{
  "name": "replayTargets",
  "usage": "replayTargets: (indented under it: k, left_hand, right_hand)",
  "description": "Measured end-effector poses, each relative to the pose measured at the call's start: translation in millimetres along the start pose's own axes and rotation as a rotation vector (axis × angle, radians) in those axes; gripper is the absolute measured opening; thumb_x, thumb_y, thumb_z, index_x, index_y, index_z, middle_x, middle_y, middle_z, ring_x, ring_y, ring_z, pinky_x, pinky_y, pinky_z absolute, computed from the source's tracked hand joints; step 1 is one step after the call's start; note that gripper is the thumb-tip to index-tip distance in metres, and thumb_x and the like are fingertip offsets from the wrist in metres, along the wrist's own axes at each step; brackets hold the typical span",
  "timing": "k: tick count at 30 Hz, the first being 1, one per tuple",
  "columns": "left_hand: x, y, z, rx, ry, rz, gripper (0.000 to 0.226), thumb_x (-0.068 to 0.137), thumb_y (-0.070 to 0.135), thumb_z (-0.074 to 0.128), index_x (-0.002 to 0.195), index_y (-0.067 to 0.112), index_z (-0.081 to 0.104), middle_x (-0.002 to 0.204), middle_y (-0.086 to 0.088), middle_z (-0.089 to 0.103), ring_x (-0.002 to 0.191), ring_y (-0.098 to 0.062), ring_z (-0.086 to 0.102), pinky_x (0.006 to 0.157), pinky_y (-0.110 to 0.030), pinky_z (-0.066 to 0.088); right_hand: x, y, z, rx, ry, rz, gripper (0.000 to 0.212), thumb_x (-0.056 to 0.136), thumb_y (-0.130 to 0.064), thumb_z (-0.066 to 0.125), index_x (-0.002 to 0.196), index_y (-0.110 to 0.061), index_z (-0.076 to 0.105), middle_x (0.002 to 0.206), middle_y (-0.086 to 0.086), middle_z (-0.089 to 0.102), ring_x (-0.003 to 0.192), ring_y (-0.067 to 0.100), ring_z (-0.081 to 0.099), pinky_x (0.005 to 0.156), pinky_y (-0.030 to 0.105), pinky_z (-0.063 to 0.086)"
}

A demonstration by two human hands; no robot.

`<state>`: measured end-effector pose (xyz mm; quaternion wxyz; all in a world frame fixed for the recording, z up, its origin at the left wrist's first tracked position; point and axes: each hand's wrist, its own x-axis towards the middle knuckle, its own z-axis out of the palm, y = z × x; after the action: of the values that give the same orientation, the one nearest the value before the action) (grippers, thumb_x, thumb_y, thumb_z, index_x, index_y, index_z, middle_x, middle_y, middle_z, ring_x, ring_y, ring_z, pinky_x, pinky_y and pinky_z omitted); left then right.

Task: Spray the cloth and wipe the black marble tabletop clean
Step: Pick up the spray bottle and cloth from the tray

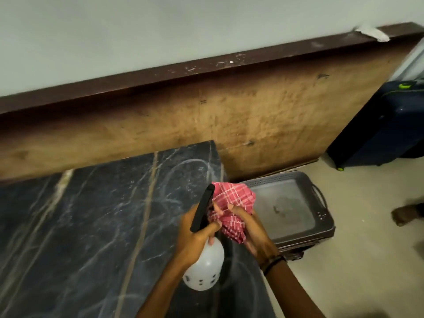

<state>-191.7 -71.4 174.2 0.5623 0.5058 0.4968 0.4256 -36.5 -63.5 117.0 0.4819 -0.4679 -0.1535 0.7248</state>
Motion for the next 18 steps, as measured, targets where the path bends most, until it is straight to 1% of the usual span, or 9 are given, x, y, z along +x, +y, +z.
replayTargets:
  k: [2,3,5,6,8,10,12,15,18]
  left_hand:
    - [-31.9,0.8,-41.8,-0.004,0.021,-0.091,0.031,0.069,0.012,0.063,0.094,-0.006,0.06,0.046,-0.009,0.05,0.034,-0.013,0.041,0.049,-0.031,0.04]
    - [-48.1,-0.7,-63.0,-0.003,0.03,-0.135,0.03,0.069,0.012,0.062,0.091,-0.008,0.06,0.045,-0.01,0.05,0.033,-0.013,0.039,0.047,-0.03,0.039]
    - [-78.7,-5.2,-101.6,0.016,0.045,-0.194,0.028,0.071,0.014,0.064,0.089,-0.007,0.061,0.058,-0.029,0.053,0.033,-0.014,0.038,0.042,-0.028,0.036]
    - [-95.6,-7.8,-122.9,0.037,0.06,-0.219,0.024,0.073,0.014,0.066,0.089,-0.003,0.063,0.063,-0.034,0.054,0.032,-0.015,0.038,0.041,-0.027,0.034]
    - [-127.8,-12.7,-162.4,0.063,0.082,-0.28,0.013,0.079,0.007,0.067,0.089,-0.001,0.063,0.056,-0.026,0.051,0.031,-0.013,0.038,0.04,-0.026,0.032]
    - [-153.1,-13.8,-189.8,0.056,0.106,-0.328,0.004,0.082,0.001,0.063,0.081,-0.003,0.063,0.043,-0.006,0.049,0.029,-0.011,0.035,0.039,-0.024,0.03]
    - [-179.5,-15.3,-218.0,0.064,0.162,-0.37,0.019,0.082,-0.003,0.061,0.064,0.003,0.058,0.037,0.003,0.045,0.028,-0.009,0.033,0.036,-0.022,0.027]
    - [-217.5,-22.1,-255.9,0.106,0.241,-0.44,0.032,0.079,-0.001,0.062,0.051,0.009,0.049,0.038,-0.001,0.04,0.029,-0.01,0.033,0.036,-0.02,0.026]
    - [-252.7,-25.9,-287.4,0.189,0.212,-0.461,0.024,0.072,0.01,0.068,0.052,0.007,0.054,0.04,-0.004,0.046,0.03,-0.014,0.038,0.039,-0.02,0.031]
  right_hand:
    - [-13.5,33.8,35.2,0.048,-0.01,0.046,0.048,0.085,-0.018,0.066,0.13,-0.007,0.052,0.117,0.022,0.066,0.106,0.037,0.064,0.089,0.047,0.054]
    - [-21.1,50.6,53.4,0.073,-0.022,0.071,0.046,0.085,-0.017,0.063,0.129,-0.006,0.053,0.116,0.023,0.066,0.104,0.036,0.066,0.083,0.043,0.057]
    - [-34.7,82.5,85.9,0.125,-0.062,0.111,0.048,0.086,-0.017,0.063,0.13,-0.002,0.052,0.118,0.026,0.064,0.104,0.037,0.065,0.08,0.041,0.057]
    - [-42.8,98.4,104.8,0.134,-0.076,0.123,0.049,0.085,-0.018,0.064,0.129,0.0,0.052,0.119,0.026,0.063,0.103,0.036,0.066,0.08,0.041,0.058]
    - [-57.3,128.2,141.3,0.168,-0.091,0.139,0.048,0.083,-0.022,0.062,0.125,0.001,0.056,0.117,0.025,0.065,0.101,0.035,0.067,0.082,0.043,0.058]
    - [-66.4,154.1,167.7,0.184,-0.089,0.158,0.048,0.082,-0.029,0.059,0.121,-0.002,0.057,0.116,0.023,0.066,0.104,0.035,0.066,0.09,0.047,0.054]
    - [-75.3,184.8,194.1,0.177,-0.088,0.173,0.052,0.082,-0.035,0.058,0.124,-0.004,0.056,0.117,0.022,0.066,0.108,0.035,0.064,0.096,0.05,0.049]
    - [-92.0,230.5,229.5,0.168,-0.109,0.198,0.056,0.086,-0.041,0.056,0.129,-0.006,0.053,0.121,0.021,0.065,0.111,0.035,0.062,0.097,0.051,0.049]
    - [-107.2,264.3,257.2,0.157,-0.136,0.216,0.054,0.087,-0.045,0.052,0.127,-0.009,0.056,0.119,0.017,0.067,0.107,0.031,0.065,0.085,0.045,0.056]
